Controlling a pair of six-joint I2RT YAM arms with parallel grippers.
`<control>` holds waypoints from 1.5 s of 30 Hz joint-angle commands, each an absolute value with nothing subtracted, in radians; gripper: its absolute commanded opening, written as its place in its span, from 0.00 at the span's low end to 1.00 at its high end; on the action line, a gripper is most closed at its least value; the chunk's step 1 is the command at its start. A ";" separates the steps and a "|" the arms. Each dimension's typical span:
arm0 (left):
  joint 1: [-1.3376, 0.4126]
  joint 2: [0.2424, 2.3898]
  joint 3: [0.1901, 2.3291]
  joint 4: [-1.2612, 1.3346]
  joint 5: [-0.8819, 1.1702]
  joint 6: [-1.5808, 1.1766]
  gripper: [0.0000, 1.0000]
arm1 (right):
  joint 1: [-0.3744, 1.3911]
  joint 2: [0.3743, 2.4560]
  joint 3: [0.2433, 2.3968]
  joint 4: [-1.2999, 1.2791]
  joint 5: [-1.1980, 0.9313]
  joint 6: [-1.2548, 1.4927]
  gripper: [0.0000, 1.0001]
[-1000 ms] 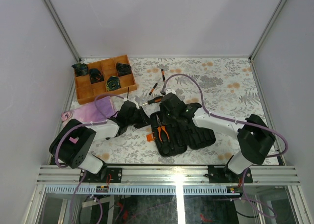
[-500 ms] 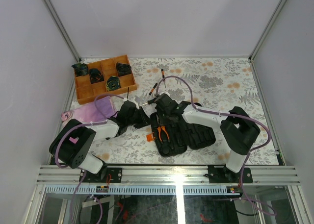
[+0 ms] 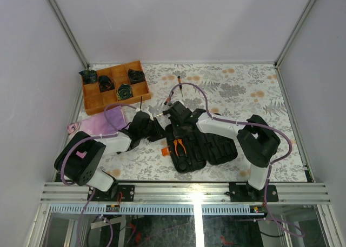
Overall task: Sort the tools into containers
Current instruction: Adjust the pliers in the storage box.
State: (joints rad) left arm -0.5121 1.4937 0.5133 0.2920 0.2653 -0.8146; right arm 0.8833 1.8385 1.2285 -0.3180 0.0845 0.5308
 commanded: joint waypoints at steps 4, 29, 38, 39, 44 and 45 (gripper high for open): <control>-0.525 1.484 0.508 0.277 0.282 -0.802 0.11 | 0.889 1.901 1.274 -0.430 0.060 0.514 0.08; -0.530 1.473 0.506 0.258 0.257 -0.808 0.09 | 0.928 1.723 1.188 -0.337 0.134 0.454 0.05; -0.529 1.477 0.508 0.259 0.254 -0.813 0.08 | 0.930 1.688 1.120 -0.329 -0.025 0.488 0.10; -0.530 1.476 0.507 0.257 0.253 -0.813 0.08 | 0.929 1.684 1.101 -0.315 -0.043 0.502 0.11; -0.529 1.475 0.505 0.252 0.251 -0.811 0.08 | 0.931 1.685 1.057 -0.274 -0.123 0.522 0.16; -0.530 1.476 0.506 0.253 0.251 -0.811 0.08 | 0.933 1.688 1.053 -0.274 -0.126 0.526 0.16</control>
State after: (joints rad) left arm -0.5220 1.4872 0.5133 0.2817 0.2543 -0.8188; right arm 0.9218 1.7023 1.0611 -0.3233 -0.0463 0.5011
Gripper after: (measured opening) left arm 0.160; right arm 0.154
